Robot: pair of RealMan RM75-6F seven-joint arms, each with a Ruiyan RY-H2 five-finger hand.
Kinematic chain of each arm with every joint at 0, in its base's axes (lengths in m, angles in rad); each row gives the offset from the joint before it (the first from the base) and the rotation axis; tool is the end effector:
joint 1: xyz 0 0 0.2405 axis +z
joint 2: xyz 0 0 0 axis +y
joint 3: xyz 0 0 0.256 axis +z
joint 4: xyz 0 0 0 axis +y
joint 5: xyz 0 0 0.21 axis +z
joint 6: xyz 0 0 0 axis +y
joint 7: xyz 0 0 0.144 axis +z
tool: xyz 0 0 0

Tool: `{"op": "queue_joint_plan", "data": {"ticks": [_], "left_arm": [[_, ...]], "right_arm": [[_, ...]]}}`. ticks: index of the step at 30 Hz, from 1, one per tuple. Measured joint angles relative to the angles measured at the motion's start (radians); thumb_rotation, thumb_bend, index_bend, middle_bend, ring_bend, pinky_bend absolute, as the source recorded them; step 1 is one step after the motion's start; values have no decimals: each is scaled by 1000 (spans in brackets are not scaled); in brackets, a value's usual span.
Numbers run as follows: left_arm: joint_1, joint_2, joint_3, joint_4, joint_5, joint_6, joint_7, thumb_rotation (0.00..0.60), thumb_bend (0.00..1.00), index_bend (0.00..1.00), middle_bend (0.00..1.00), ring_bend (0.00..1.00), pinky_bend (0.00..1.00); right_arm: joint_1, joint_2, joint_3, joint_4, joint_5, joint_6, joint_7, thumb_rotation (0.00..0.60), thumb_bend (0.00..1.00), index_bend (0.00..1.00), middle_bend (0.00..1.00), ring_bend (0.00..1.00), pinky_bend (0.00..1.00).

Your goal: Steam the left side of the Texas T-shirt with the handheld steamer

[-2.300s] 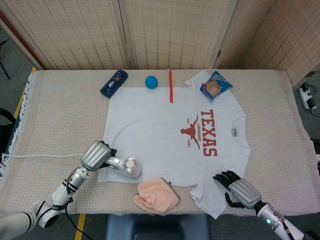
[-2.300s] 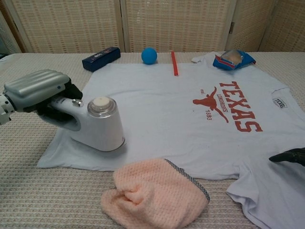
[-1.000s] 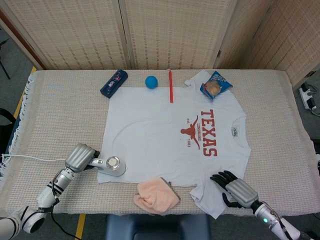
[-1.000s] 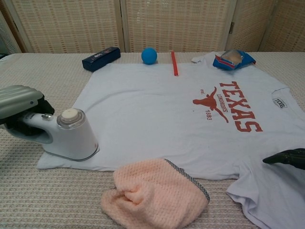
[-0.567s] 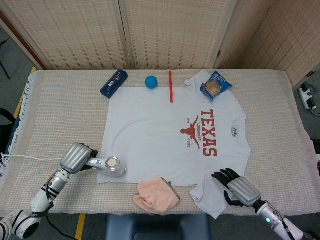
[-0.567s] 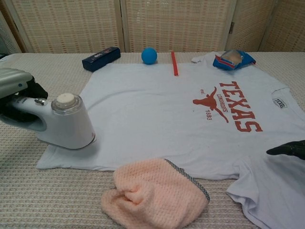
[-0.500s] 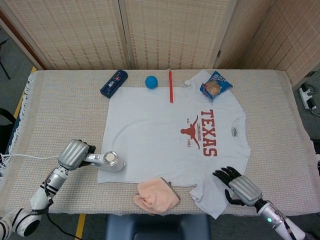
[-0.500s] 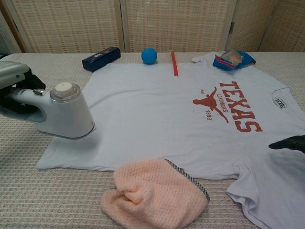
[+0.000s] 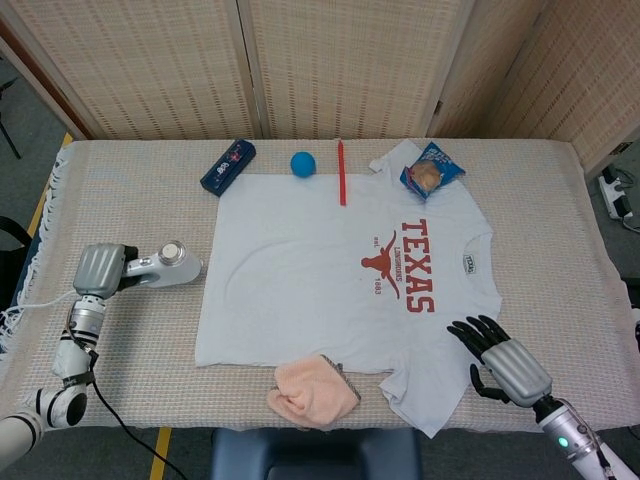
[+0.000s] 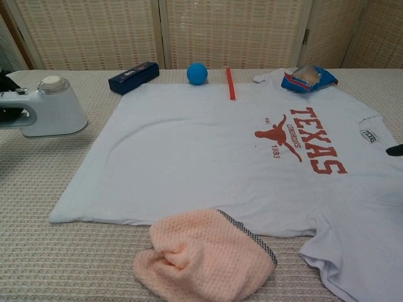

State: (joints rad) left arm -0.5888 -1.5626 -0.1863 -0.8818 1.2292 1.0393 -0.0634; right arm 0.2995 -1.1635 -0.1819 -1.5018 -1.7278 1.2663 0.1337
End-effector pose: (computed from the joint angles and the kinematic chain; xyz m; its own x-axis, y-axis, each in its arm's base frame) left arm -0.3067 0.3858 0.0773 0.4790 0.0379 0.8770 0.8778 -0.0331 -0.4780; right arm -0.2992 -0.1839 0.0884 0.4563 -0.3623 0.8127 -0.8694 -0.3762 0.3204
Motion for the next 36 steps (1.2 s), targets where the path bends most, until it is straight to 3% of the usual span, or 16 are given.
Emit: {"op": "queue_joint_plan", "data": {"ticks": [7,10,12,14,17,21,30,36], "left_arm": [[-19,-81,-25,131,-34,-53,-8,600,309,745,804,696,728],[-20,-94,-26,152,-35,-54,9,600,287,616,663,567,718],[-19,-97,-28,156,-42,-62,24,600,227,392,434,361,613],[-17,-94,-30,149,-53,-79,34,600,127,116,157,100,344],[-11,-76,-33,116,-68,-97,55,600,17,1,6,0,142],[4,-39,-36,51,-79,-97,78,600,0,0,0,0,58],[42,39,-38,-96,-106,-85,121,600,0,0,0,0,10],[43,9,-51,-68,-146,-81,157,600,0,0,0,0,18]], "right_arm": [[-4,0,4,-1,0,-5,-1,388,764,0,58,0,0],[-6,1,6,-1,-1,-5,-1,386,765,0,58,0,0],[-7,2,7,-1,-1,-4,-1,387,765,0,58,0,0],[-8,3,10,-1,0,-3,0,387,765,0,57,0,0],[-9,3,12,-1,0,-4,2,388,764,0,57,0,0],[-8,2,15,0,-1,-7,3,386,765,0,57,0,0],[-7,0,24,-1,-5,-4,9,386,764,0,58,0,0],[-9,0,24,-1,-7,-3,9,385,765,0,58,0,0]]}}
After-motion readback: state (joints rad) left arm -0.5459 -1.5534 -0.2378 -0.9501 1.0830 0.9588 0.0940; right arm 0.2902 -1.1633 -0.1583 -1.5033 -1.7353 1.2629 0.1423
